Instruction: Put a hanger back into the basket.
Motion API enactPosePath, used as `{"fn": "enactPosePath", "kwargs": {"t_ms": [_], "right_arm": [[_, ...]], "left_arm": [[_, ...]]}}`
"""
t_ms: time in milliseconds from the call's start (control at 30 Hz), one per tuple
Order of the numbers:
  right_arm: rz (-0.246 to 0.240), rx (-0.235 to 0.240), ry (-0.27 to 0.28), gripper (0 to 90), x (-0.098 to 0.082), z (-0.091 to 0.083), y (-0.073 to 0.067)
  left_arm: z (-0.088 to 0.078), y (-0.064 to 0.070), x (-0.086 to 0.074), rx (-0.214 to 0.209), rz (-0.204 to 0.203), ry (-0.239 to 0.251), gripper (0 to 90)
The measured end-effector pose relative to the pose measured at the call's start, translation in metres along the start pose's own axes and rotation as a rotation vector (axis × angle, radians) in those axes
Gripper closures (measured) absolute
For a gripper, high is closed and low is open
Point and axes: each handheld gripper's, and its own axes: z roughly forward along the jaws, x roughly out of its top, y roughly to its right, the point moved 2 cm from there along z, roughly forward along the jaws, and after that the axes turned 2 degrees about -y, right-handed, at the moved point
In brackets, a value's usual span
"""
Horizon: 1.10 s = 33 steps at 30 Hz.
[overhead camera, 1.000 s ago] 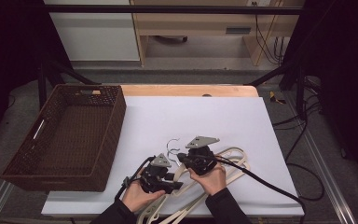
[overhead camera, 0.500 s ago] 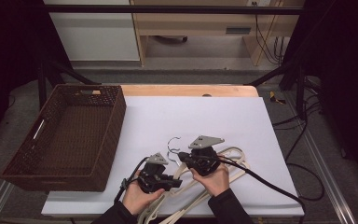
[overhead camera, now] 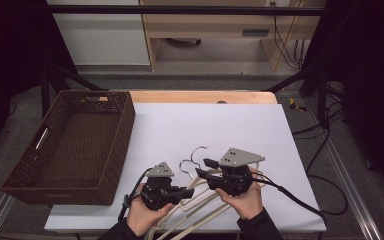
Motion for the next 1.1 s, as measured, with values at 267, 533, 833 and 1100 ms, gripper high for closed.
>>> {"fn": "enactPosePath", "kwargs": {"t_ms": [267, 533, 833, 1100], "right_arm": [[0.048, -0.066, 0.081, 23.8, -0.011, -0.026, 0.029], [0.071, -0.109, 0.098, 14.1, -0.032, -0.042, 0.055], [0.097, -0.150, 0.080, 10.8, -0.040, -0.053, 0.074], [0.099, -0.179, 0.074, 8.4, -0.044, -0.055, 0.081]], "left_arm": [[-0.027, -0.001, 0.009, 0.043, 0.037, 0.058, 86.3], [-0.057, -0.011, 0.013, 0.110, 0.072, 0.097, 86.3], [-0.091, -0.026, 0.022, 0.174, 0.098, 0.111, 86.3], [-0.122, -0.036, 0.040, 0.245, 0.155, 0.115, 86.2]]}}
